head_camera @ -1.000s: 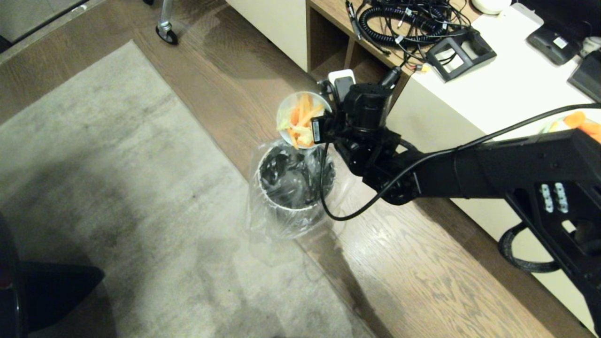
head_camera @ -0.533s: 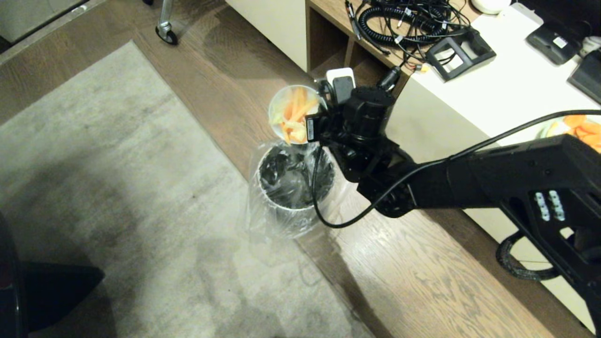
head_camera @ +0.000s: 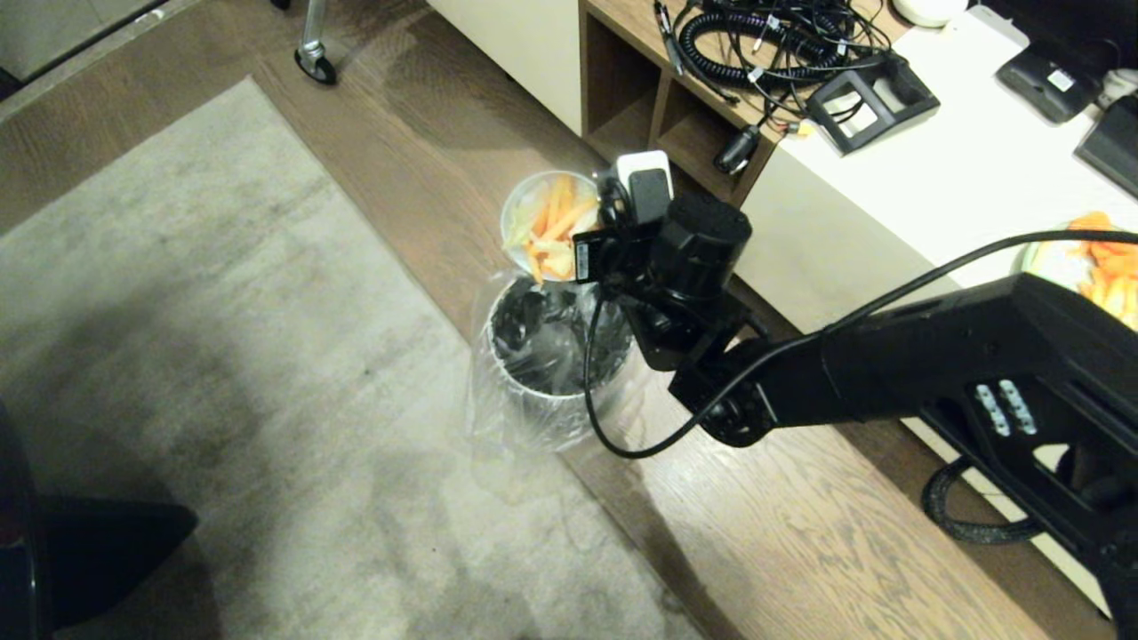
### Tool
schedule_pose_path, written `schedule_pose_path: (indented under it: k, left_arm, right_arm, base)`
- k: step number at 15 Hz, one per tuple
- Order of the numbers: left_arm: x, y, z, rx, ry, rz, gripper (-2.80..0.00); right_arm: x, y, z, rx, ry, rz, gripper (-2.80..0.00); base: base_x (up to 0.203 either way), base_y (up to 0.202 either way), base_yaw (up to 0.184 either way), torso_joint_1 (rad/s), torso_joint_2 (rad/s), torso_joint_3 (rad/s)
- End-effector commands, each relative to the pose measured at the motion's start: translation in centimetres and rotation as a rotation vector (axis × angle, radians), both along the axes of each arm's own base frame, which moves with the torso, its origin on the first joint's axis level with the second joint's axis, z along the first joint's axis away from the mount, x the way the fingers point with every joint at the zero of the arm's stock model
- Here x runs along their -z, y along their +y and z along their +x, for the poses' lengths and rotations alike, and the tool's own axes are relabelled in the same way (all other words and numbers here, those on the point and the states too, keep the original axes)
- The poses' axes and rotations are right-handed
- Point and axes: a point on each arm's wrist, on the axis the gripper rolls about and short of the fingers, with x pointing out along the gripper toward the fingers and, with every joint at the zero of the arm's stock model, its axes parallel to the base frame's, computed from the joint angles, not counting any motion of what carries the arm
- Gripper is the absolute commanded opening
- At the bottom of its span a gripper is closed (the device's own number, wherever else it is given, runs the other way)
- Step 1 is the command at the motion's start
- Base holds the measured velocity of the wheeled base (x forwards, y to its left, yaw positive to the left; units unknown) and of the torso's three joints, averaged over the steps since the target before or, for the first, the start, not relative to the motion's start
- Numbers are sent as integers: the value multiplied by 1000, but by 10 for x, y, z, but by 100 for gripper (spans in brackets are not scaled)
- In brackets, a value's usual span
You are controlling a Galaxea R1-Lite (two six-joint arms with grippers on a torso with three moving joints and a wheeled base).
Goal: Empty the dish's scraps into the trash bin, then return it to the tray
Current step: Pour the leftover food from the bowl into the trash can
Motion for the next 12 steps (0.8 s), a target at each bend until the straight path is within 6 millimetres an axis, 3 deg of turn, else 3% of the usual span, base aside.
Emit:
schedule_pose_path:
  k: [1,12]
  left_arm:
    - [0,0,0,-1,-1,-2,-280]
    - [0,0,0,1,-1,0,-280]
  right_arm:
    - [9,3,2,2,-21,6,-280]
    - [30,11,-14,-18,-73,-12,-280]
  base:
    - [0,0,0,0,0,0]
    - [0,0,0,0,0,0]
